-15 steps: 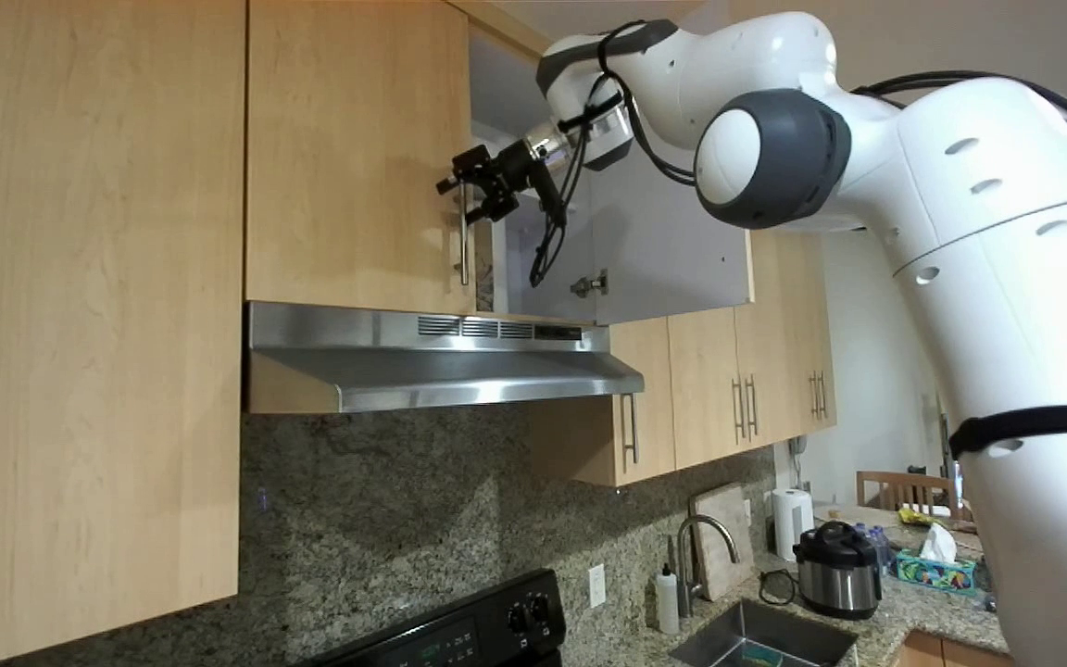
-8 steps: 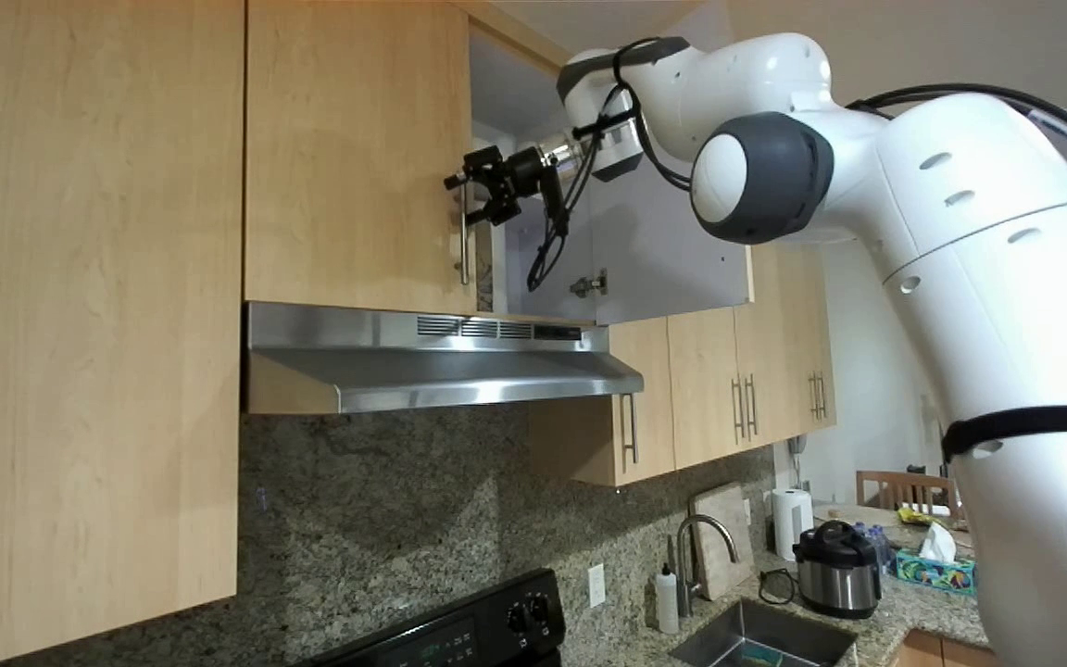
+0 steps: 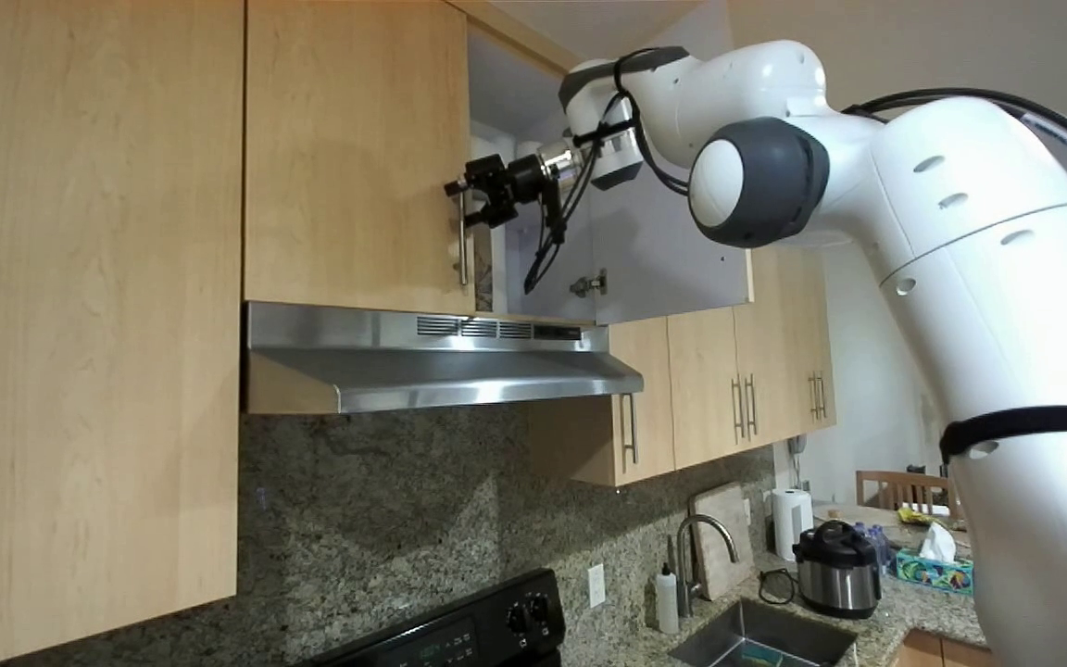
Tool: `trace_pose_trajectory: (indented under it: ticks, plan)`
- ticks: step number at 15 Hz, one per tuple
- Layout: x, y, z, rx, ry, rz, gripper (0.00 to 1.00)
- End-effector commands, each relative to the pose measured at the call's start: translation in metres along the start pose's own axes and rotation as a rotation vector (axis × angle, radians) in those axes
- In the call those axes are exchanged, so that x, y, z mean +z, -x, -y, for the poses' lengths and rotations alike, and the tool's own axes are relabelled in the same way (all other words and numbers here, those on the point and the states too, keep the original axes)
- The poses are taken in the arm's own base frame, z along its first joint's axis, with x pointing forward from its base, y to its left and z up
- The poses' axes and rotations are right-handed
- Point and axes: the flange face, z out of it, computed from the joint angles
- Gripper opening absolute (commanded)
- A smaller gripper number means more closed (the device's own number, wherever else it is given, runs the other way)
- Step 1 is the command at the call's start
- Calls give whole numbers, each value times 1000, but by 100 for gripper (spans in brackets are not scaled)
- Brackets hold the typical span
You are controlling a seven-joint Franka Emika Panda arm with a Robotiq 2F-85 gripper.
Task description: Open the left door of the kitchen cabinet
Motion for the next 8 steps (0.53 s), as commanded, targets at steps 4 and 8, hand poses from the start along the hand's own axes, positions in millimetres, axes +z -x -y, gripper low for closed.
trace_pose_trajectory:
  ticks: [4,8]
  plan:
    - [1,17,11,-215,-156,7,100]
    - [-2,26,13,-300,-233,36,100]
